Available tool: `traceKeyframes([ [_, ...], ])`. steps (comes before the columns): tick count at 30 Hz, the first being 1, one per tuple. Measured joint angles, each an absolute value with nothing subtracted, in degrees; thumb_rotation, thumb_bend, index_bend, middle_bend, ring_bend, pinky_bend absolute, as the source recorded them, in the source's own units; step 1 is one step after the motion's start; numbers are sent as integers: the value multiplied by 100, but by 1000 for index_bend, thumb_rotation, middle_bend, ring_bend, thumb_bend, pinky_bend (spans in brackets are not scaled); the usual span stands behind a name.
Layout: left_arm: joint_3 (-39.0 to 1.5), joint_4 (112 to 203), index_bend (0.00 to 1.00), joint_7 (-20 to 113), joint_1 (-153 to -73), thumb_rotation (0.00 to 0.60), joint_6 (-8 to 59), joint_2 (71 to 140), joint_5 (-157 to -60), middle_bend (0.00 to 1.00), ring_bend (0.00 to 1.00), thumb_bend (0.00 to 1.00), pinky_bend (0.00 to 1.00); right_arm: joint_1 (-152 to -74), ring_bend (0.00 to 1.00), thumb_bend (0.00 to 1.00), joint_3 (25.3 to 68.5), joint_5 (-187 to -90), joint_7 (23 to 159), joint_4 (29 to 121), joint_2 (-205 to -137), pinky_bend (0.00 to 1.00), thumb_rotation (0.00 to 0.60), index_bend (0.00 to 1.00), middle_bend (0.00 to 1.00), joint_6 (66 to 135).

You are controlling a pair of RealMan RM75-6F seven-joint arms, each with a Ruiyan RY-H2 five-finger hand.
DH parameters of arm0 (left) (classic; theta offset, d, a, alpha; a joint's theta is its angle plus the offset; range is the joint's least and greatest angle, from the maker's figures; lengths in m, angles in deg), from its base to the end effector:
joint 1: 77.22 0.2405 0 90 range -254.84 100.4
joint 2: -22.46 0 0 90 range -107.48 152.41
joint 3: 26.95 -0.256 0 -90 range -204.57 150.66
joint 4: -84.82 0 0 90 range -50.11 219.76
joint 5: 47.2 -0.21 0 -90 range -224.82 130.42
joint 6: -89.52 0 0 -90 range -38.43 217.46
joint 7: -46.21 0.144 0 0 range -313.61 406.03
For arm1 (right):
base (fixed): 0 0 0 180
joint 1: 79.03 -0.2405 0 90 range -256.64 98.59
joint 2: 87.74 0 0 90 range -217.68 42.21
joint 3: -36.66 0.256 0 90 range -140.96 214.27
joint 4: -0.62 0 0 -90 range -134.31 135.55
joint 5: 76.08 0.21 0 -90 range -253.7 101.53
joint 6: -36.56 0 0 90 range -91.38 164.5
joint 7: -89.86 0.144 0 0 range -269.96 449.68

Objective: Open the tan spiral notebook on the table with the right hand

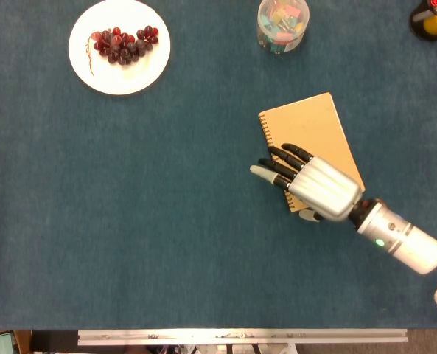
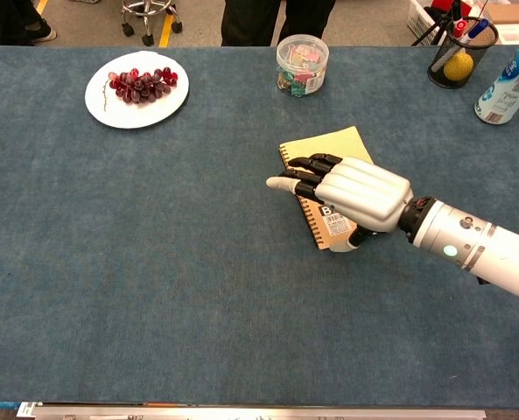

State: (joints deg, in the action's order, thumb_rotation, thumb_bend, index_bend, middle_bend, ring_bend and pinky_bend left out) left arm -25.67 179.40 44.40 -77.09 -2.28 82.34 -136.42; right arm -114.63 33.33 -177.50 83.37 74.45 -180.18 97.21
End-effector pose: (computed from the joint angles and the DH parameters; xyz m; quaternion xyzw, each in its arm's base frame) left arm -0.3105 0.1478 0.1872 -0.5780 -0.3730 -0.3997 0.6058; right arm -0.1801 -0.2602 -0.0555 0.8573 -0.2191 0.3753 0.2762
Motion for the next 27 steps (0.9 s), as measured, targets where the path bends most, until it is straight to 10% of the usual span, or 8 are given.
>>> traceKeyframes([
  [27,-2600,18009,135,4580,-7641,600,-214,8171,-13559,106,97,408,140,-12635,95,58,4400,-15815,8715,7132,-18401,131,600,73,327,7900],
])
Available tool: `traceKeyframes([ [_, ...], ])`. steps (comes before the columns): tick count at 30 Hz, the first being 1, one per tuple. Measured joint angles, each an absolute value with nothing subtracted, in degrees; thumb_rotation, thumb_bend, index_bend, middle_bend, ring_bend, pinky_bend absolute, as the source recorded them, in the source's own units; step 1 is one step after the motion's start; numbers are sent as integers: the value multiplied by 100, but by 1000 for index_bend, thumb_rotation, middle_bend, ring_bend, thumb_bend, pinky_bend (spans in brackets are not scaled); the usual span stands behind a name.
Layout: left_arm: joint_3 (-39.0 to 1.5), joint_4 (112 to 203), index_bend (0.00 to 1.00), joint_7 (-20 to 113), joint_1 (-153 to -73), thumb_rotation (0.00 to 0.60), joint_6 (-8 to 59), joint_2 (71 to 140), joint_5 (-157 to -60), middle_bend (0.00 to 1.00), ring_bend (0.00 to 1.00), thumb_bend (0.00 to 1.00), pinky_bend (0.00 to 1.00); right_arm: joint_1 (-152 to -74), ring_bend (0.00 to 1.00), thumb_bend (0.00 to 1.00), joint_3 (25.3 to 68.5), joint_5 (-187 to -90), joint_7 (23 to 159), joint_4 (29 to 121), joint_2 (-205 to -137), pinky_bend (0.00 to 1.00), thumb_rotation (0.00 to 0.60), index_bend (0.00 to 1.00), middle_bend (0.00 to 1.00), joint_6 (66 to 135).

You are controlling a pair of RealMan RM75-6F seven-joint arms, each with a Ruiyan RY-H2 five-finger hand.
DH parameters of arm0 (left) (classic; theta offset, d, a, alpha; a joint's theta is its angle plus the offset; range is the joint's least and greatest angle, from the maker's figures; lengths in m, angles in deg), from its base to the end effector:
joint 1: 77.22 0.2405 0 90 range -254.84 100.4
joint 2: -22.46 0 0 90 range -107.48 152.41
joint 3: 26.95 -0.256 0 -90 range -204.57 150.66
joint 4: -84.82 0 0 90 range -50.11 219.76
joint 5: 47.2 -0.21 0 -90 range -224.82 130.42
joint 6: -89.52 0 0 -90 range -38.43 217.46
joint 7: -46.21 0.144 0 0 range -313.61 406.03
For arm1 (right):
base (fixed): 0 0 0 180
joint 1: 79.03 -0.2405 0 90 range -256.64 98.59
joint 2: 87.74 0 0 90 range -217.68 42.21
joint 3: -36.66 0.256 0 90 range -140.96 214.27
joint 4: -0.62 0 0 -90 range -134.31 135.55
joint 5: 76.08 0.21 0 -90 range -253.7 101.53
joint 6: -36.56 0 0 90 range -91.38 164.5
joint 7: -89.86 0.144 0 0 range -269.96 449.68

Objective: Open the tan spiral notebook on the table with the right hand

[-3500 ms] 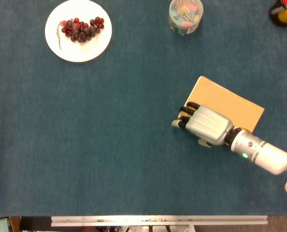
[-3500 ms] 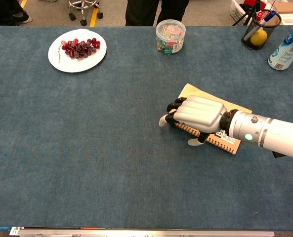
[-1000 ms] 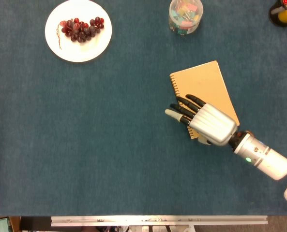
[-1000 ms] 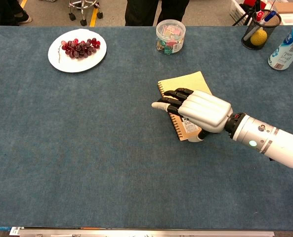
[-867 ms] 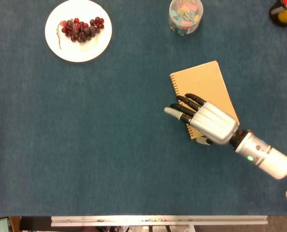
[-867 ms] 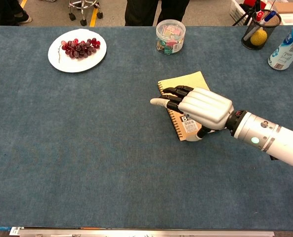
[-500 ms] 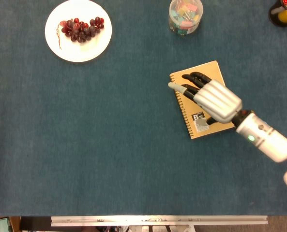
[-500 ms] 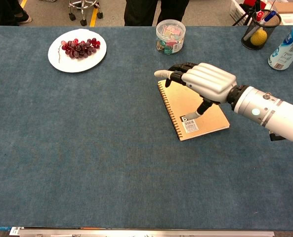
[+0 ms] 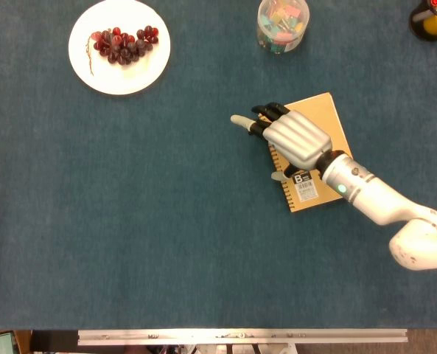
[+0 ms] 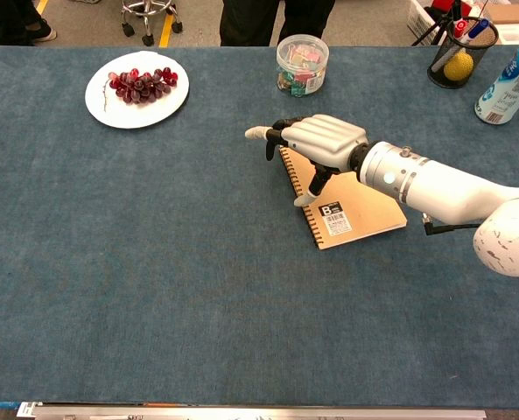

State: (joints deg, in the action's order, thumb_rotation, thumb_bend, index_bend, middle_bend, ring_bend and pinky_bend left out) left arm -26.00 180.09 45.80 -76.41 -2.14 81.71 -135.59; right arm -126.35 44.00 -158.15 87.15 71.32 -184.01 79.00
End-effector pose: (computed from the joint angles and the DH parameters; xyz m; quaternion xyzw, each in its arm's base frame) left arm -0.3130 0.1429 0.1894 -0.5773 -0.3748 -0.3837 0.6156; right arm -0.1330 -0.3405 -0.0779 0.8289 -0.3416 0.3396 0.2843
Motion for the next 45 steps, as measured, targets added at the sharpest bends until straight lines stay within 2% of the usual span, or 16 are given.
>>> traceKeyframes([
  [17,-2570,17903,135,4494,-7645,600,-195,8202,-13533,106,97,408,140,-12785,95,61,4442,-15153,8386,6716,-18584,131,600,61,337,7552],
  [27,-2556,17846,135,4475,-7665,600,-181,8233,-13550,106,97,408,139,-12552,95,62,4301,-15024,8237,7088,-18113,131,600,37,344,7747],
  [31,-2562,17847,135,4474,-7677,600,-176,8234,-13586,106,97,408,139,-12386,95,60,4213,-15112,8315,7444,-17813,131,600,36,320,7983],
  [37,-2562,17871,135,4472,-7659,600,-192,8219,-13567,106,97,408,139,-12062,94,6,3839,-15908,8464,7743,-17173,131,600,34,257,8670],
  [41,-2579,17924,135,4545,-7686,600,-154,8236,-13609,106,97,408,139,-11737,68,0,3433,-16536,8522,7630,-16800,131,600,19,196,9293],
  [45,-2593,18012,135,4591,-7721,600,-119,8241,-13669,106,97,408,139,-11517,50,0,3184,-16856,8594,7238,-16715,131,600,15,165,9615],
])
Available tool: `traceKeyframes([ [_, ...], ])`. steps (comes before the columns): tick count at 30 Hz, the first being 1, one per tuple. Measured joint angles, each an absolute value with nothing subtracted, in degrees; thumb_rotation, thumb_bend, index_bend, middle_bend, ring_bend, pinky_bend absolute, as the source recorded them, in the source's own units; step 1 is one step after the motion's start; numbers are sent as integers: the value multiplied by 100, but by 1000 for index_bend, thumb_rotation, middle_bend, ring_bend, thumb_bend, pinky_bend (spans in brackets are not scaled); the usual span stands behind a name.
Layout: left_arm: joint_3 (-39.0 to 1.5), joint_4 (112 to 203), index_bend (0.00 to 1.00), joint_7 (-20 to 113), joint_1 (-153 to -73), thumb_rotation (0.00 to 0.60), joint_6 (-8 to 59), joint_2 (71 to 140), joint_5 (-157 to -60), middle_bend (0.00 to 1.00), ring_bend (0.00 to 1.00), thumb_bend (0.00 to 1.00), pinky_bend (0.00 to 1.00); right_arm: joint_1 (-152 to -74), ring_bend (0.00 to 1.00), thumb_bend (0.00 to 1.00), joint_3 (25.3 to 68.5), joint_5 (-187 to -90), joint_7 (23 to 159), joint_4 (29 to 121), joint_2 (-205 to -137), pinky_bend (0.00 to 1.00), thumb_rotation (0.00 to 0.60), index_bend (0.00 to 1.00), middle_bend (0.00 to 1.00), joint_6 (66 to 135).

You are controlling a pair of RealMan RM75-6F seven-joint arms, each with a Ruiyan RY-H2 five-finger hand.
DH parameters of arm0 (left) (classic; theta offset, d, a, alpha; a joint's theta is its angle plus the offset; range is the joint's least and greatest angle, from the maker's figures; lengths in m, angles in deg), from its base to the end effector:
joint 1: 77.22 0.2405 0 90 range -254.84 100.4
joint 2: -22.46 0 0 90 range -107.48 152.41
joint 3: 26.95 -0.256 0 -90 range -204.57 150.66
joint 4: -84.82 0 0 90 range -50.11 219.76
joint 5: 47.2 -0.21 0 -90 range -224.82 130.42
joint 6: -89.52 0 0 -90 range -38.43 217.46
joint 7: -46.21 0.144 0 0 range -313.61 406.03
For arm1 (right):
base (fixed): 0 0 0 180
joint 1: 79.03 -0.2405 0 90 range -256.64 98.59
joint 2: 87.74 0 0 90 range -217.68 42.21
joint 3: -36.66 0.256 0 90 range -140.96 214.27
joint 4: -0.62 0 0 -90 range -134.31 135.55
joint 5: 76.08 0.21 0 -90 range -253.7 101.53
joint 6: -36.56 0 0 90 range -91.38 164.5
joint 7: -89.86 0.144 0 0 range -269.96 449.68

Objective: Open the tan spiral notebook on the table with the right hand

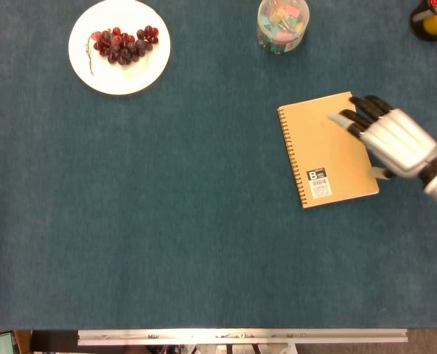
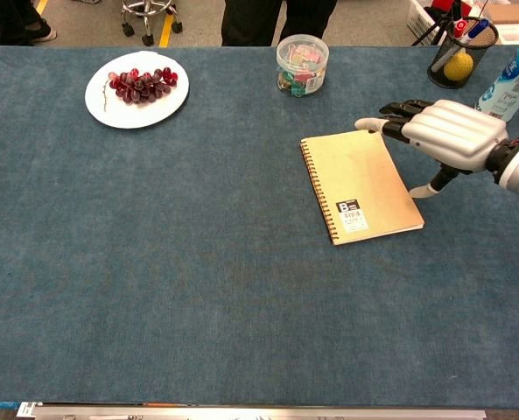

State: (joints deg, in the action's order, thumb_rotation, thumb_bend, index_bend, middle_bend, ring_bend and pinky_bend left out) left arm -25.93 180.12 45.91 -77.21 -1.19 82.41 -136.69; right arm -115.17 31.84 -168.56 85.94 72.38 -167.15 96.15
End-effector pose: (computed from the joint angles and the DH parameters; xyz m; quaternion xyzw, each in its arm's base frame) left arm -0.3087 0.1476 0.1824 -0.5865 -0.3752 -0.3903 0.6024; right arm -0.2515 -0.3086 0.0278 0.8430 -0.2340 0.2867 0.3903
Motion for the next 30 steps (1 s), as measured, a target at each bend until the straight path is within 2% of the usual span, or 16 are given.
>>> traceKeyframes([
  [7,-2615,18114,135,4621,-7726,600,-108,8204,-13692,106,97,408,139,-11297,44,0,3036,-17025,8821,6343,-16904,131,600,15,149,9807],
  [17,-2624,18118,135,4586,-7671,600,-174,8168,-13660,106,97,408,139,-11258,45,0,2971,-17308,9030,5433,-17583,131,600,15,148,9920],
  [30,-2631,18034,136,4499,-7642,600,-212,8165,-13674,106,97,408,139,-11290,44,0,2848,-17728,8988,5596,-17760,131,600,15,148,10274],
])
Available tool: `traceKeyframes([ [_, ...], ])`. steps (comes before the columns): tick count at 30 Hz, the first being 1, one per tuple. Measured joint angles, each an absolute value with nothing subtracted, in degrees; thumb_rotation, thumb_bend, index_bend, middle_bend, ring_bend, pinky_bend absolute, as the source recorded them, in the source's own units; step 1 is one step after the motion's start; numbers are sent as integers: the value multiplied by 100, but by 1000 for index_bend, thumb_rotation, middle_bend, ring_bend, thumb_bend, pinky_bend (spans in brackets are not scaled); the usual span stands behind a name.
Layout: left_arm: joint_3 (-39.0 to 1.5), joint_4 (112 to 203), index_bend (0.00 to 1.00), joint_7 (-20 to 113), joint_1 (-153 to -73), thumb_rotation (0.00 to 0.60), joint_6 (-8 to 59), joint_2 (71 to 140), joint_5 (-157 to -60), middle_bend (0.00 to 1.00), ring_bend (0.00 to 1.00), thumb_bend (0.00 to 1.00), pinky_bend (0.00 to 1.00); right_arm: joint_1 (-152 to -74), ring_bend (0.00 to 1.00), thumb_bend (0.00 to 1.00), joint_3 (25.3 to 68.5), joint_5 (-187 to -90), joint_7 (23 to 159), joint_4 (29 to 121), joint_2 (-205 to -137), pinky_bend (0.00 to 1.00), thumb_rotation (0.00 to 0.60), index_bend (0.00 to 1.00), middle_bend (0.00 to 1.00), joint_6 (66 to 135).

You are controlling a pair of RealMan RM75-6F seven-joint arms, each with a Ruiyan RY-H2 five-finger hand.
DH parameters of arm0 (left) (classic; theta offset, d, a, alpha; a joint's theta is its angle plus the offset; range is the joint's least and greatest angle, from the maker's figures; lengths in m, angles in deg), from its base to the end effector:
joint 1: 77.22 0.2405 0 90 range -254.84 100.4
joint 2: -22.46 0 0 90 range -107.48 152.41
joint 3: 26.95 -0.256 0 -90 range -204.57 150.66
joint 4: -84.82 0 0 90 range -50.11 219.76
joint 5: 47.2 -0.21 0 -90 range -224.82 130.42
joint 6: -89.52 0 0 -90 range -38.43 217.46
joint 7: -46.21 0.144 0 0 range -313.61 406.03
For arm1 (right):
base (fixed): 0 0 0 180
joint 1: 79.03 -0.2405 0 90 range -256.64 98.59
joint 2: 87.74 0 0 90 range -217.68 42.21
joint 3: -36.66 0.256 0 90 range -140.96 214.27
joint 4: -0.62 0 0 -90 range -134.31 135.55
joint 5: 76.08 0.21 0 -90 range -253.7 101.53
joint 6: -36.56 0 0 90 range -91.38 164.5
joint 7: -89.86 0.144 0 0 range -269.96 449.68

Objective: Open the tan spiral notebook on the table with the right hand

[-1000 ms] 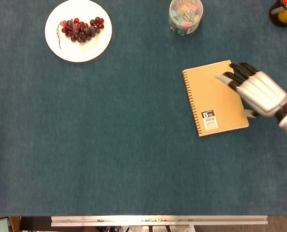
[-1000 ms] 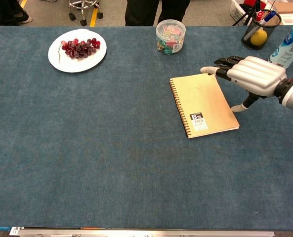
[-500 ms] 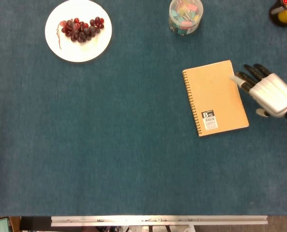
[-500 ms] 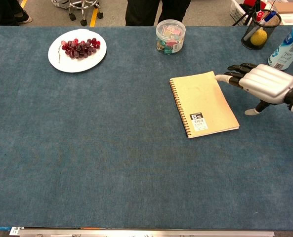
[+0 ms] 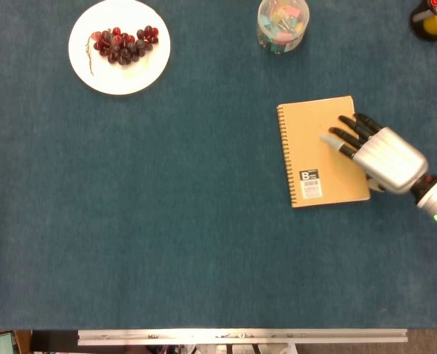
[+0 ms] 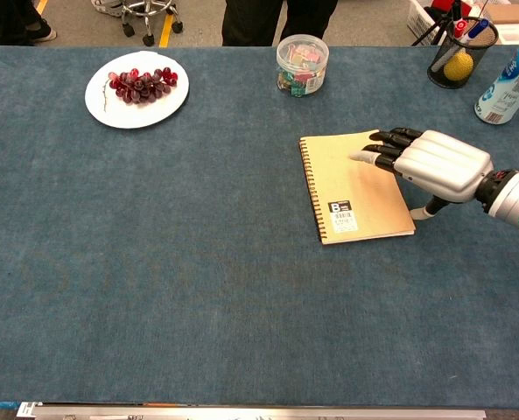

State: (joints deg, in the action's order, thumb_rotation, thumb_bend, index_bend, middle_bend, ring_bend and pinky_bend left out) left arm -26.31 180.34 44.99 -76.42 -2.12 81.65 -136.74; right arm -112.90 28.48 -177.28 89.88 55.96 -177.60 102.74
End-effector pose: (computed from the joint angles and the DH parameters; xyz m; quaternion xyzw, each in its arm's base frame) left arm -0.3100 0.1419 0.1874 -0.5810 -0.3781 -0.3911 0.6054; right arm -0.2696 -0.2947 -0.0097 0.8649 -0.1736 0.2987 0.3642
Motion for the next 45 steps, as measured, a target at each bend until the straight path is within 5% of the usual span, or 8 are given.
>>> traceKeyframes([
  [10,-2631,18008,135,4432,-7595,600,-268,8133,-13649,106,97,408,139,-11436,44,0,2830,-17934,8877,6046,-17913,131,600,26,155,10265],
  [16,-2637,18017,135,4443,-7597,600,-265,8135,-13678,106,97,408,139,-11453,73,83,2804,-18043,8909,6178,-17688,130,600,252,244,10456],
  [22,-2642,18043,135,4493,-7611,600,-243,8160,-13697,106,97,408,139,-11455,82,127,2781,-17994,9006,5872,-17655,130,600,338,262,10342],
  [45,-2619,17976,135,4446,-7597,600,-213,8156,-13602,106,97,408,139,-11723,100,136,2862,-18014,9372,4708,-18471,130,600,369,279,10232],
])
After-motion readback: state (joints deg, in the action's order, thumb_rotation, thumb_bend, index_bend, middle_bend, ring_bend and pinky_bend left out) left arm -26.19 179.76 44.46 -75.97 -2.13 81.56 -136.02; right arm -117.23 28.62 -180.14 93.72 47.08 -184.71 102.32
